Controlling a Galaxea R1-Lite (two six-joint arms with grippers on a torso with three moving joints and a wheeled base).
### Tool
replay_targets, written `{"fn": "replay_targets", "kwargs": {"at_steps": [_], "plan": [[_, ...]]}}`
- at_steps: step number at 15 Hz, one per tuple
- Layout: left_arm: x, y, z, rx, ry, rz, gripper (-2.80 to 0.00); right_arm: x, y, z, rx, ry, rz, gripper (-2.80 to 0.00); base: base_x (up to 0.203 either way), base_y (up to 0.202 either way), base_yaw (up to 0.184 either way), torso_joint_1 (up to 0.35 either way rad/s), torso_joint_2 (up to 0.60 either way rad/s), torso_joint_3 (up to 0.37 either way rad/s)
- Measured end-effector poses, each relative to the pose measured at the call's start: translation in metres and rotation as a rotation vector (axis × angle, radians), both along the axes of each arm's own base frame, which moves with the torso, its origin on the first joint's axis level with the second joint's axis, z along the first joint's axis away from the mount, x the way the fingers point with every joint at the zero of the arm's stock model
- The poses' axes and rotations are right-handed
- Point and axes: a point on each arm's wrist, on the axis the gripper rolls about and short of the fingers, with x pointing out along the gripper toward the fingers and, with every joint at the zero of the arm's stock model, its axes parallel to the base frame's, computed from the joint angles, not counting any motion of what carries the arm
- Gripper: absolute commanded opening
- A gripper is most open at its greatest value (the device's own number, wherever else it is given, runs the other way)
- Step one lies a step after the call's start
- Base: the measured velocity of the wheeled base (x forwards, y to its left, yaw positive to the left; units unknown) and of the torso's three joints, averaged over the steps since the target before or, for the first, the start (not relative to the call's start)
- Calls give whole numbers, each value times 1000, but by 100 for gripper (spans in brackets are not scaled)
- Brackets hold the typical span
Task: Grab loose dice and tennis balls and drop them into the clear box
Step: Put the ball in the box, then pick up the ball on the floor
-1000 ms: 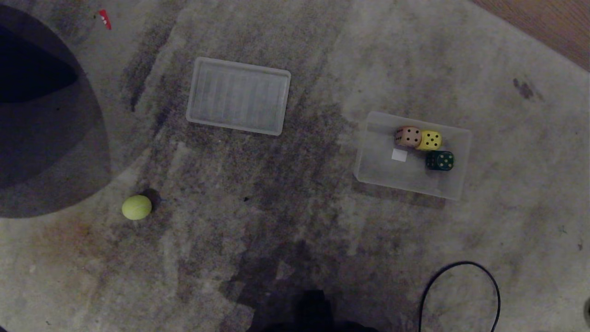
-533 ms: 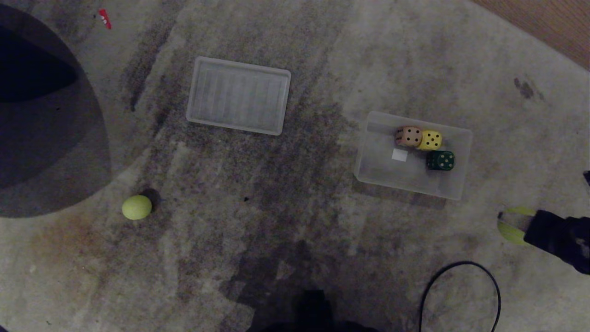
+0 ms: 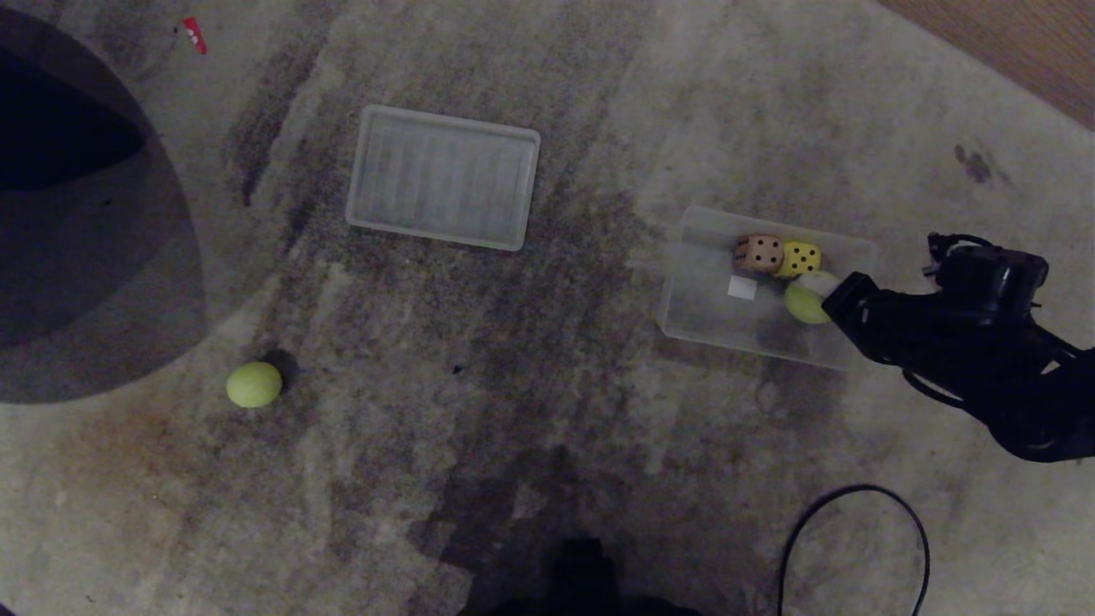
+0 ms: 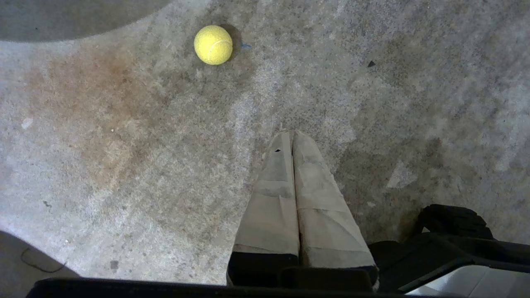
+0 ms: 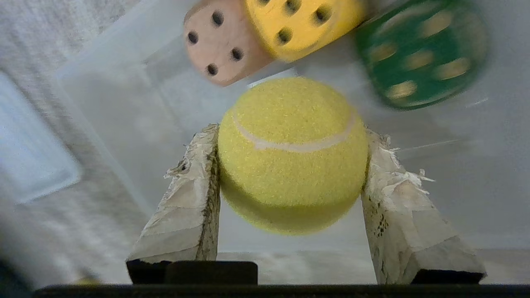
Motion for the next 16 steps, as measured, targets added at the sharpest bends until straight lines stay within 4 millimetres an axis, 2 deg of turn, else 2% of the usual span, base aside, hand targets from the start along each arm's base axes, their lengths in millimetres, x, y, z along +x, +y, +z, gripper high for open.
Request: {"fn": "replay_targets", "kwargs": {"at_steps": [1, 5, 10, 13, 16], "plan": [[0, 0, 0, 0, 0, 0, -280, 4, 3, -3, 29, 9, 17, 0, 0, 0, 0, 0, 0, 0], [0, 0, 0, 0, 0, 0, -280, 8, 8, -12, 13, 16, 53, 0, 0, 0, 0, 0, 0, 0], [0, 0, 0, 0, 0, 0, -280, -5, 3, -26, -114, 60, 52, 0, 0, 0, 0, 0, 0, 0], [0, 0, 0, 0, 0, 0, -280, -11, -5, -24, -113, 63, 26, 0, 0, 0, 0, 0, 0, 0], [0, 0, 0, -1, 0, 0, -280, -30, -9, -16, -113, 60, 21, 0, 0, 0, 0, 0, 0, 0]]}}
